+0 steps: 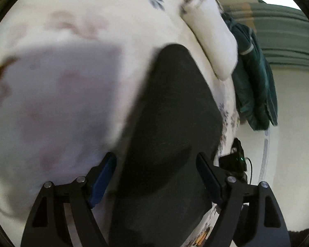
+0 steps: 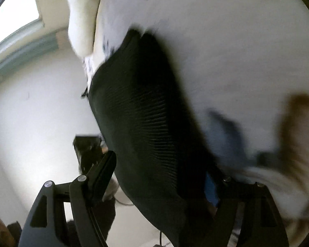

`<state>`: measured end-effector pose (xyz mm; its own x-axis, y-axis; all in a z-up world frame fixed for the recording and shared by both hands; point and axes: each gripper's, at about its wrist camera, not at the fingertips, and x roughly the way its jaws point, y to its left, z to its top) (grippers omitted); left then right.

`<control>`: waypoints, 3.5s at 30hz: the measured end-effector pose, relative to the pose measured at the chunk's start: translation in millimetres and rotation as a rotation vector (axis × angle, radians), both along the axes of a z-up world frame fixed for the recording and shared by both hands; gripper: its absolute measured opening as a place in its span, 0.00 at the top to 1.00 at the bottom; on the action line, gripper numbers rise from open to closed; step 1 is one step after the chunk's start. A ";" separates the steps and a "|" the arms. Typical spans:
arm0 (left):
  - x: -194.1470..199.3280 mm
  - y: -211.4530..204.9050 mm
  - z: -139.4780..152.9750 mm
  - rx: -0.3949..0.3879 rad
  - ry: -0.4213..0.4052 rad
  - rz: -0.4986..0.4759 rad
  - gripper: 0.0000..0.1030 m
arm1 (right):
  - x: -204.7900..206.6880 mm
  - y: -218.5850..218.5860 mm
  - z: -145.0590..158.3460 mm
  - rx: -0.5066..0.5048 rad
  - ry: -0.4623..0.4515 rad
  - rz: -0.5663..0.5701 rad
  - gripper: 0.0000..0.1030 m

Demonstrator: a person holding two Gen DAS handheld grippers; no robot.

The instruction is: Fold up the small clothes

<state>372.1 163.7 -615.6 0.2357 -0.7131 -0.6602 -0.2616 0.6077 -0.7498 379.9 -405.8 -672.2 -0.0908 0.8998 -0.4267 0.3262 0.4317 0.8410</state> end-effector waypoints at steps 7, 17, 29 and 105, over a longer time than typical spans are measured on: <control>21.2 -35.1 7.6 0.043 -0.049 -0.126 0.24 | 13.0 48.3 -1.7 0.052 -0.023 0.087 0.24; 45.9 -34.6 57.4 0.074 -0.064 -0.131 0.80 | 10.1 64.9 45.5 -0.042 -0.081 0.056 0.81; 234.0 -30.3 150.8 0.087 -0.241 -0.103 0.80 | 46.3 69.7 68.9 -0.089 -0.231 -0.017 0.81; -151.8 -149.2 580.9 0.945 -0.691 0.119 0.00 | -370.3 64.9 688.6 -1.282 -1.050 -0.333 0.01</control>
<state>220.2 14.5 -34.7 0.7830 0.0423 -0.6206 -0.0688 0.9975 -0.0187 9.6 -340.9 16.4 0.7946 -0.1286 -0.5934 0.1052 0.9917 -0.0740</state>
